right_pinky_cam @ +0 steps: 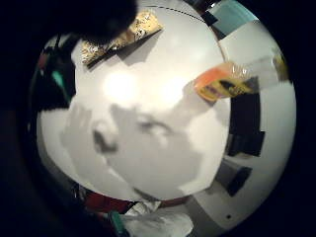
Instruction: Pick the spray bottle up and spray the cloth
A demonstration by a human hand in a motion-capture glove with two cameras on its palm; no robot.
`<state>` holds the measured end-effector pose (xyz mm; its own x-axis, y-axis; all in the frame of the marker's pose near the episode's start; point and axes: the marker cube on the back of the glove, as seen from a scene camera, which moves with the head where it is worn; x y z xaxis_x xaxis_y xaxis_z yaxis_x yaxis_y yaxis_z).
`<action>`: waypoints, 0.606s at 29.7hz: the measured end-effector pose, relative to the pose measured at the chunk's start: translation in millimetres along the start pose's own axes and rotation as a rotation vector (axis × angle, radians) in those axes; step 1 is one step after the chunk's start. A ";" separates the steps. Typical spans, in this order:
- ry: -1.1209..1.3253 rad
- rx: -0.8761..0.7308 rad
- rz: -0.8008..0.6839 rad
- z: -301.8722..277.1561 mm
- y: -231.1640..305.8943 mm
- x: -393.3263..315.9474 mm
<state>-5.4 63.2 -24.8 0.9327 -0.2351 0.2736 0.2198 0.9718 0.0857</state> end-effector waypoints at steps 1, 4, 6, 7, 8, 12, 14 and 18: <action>-0.077 0.029 -0.032 -3.7 10.2 7.6; -0.399 0.134 -0.186 -16.5 44.7 31.9; -0.630 0.211 -0.211 -28.4 71.7 47.9; -0.724 0.253 -0.174 -34.7 84.4 57.4; -0.794 0.298 -0.117 -40.0 94.7 69.6; -0.853 0.467 0.080 -37.4 96.8 149.9; -0.861 0.500 0.129 -26.8 85.1 184.2; -0.924 0.454 0.175 -5.2 62.8 208.7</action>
<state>204.6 75.3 32.7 0.3173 -0.2010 0.9268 -0.2038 0.9400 0.2737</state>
